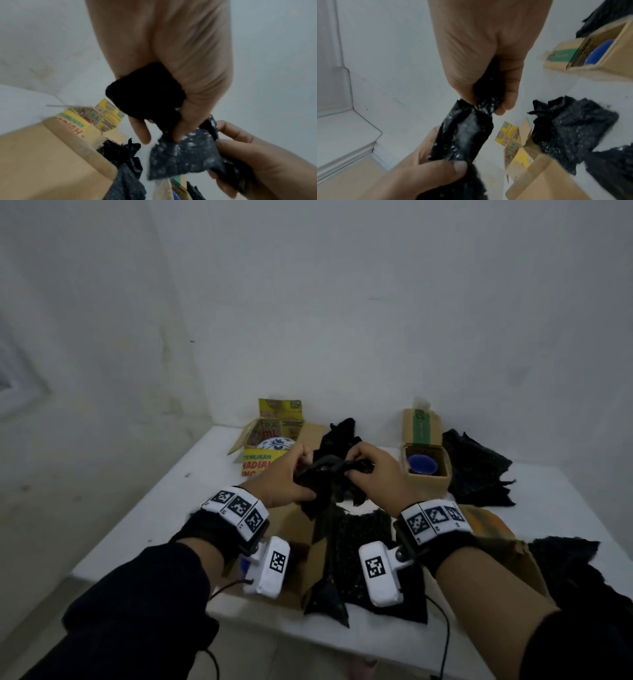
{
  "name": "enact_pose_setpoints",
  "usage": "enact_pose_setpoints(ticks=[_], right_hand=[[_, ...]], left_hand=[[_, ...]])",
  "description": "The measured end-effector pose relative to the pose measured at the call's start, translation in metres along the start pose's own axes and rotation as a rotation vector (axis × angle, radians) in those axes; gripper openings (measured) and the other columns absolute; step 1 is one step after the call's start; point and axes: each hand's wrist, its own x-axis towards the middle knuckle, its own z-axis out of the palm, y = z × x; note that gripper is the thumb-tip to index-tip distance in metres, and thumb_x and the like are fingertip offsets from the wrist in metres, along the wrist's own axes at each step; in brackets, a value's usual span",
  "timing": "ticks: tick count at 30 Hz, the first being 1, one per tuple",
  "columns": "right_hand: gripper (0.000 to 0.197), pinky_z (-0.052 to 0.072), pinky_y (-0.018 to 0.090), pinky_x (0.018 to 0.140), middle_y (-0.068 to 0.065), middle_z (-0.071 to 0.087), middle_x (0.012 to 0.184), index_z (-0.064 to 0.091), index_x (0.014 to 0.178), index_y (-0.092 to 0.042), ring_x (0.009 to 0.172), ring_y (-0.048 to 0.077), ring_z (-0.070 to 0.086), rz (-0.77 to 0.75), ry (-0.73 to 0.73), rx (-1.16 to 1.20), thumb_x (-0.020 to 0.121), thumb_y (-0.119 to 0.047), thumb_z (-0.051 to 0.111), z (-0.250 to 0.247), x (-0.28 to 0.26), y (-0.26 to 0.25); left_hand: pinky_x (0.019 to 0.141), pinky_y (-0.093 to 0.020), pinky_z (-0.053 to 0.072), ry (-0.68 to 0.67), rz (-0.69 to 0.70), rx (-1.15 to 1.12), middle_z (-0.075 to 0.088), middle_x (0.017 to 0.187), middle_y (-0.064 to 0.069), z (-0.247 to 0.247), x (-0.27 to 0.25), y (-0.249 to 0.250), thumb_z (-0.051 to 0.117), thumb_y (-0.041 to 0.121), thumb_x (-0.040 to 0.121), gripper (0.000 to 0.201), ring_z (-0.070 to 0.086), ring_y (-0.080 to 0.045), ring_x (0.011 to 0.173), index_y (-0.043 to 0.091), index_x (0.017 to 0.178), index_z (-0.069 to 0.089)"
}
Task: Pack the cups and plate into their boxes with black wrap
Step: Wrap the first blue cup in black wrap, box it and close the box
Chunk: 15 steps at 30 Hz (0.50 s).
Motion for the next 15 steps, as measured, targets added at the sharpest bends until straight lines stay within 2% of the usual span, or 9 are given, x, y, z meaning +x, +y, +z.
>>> enact_pose_setpoints(ticks=[3,5,8,11,13,15], right_hand=[[0.032,0.04,0.017,0.068,0.002,0.061,0.086,0.055,0.069,-0.027,0.082,0.015,0.056,0.046,-0.042,0.017,0.075,0.002,0.066,0.033,0.001,-0.006],[0.037,0.038,0.019,0.07,0.007,0.059,0.093,0.054,0.067,-0.032,0.085,0.016,0.053,0.077,-0.069,-0.005,0.075,0.003,0.065,0.054,0.0,-0.007],[0.034,0.037,0.024,0.075,0.007,0.054,0.091,0.059,0.071,-0.028,0.086,0.018,0.051,0.089,-0.138,-0.057,0.075,0.006,0.061,0.087,-0.003,-0.004],[0.028,0.037,0.024,0.074,0.001,0.046,0.086,0.067,0.078,-0.016,0.084,0.018,0.049,0.071,-0.202,-0.182,0.075,0.008,0.055,0.118,-0.006,0.003],[0.027,0.039,0.024,0.074,0.0,0.042,0.089,0.071,0.085,-0.01,0.084,0.02,0.05,0.055,-0.234,-0.274,0.077,0.008,0.053,0.135,-0.008,0.011],[0.026,0.042,0.027,0.075,0.004,0.042,0.092,0.071,0.093,-0.008,0.086,0.024,0.051,0.049,-0.289,-0.376,0.081,0.005,0.052,0.149,-0.012,0.02]], left_hand=[[0.067,-0.03,0.041,0.123,-0.004,0.077,0.048,0.083,-0.003,-0.019,-0.016,-0.028,0.065,-0.014,0.066,0.044,0.05,-0.023,0.08,0.021,0.072,0.039],[0.075,-0.034,0.046,0.234,-0.037,0.094,0.055,0.08,0.0,-0.031,-0.027,-0.052,0.069,-0.013,0.064,0.042,0.057,-0.027,0.083,0.024,0.064,0.049],[0.077,-0.028,0.047,0.306,-0.073,0.14,0.062,0.078,0.004,-0.042,-0.041,-0.09,0.07,-0.012,0.063,0.047,0.061,-0.021,0.079,0.034,0.06,0.06],[0.078,-0.026,0.048,0.3,-0.116,0.227,0.064,0.078,0.005,-0.044,-0.049,-0.128,0.063,-0.012,0.062,0.056,0.062,-0.018,0.078,0.044,0.059,0.06],[0.077,-0.022,0.047,0.276,-0.135,0.274,0.063,0.079,0.008,-0.04,-0.054,-0.15,0.063,-0.01,0.06,0.055,0.062,-0.017,0.079,0.045,0.061,0.06],[0.072,-0.012,0.043,0.246,-0.144,0.296,0.061,0.078,0.012,-0.034,-0.059,-0.168,0.066,-0.006,0.061,0.047,0.061,-0.013,0.08,0.04,0.067,0.066]])
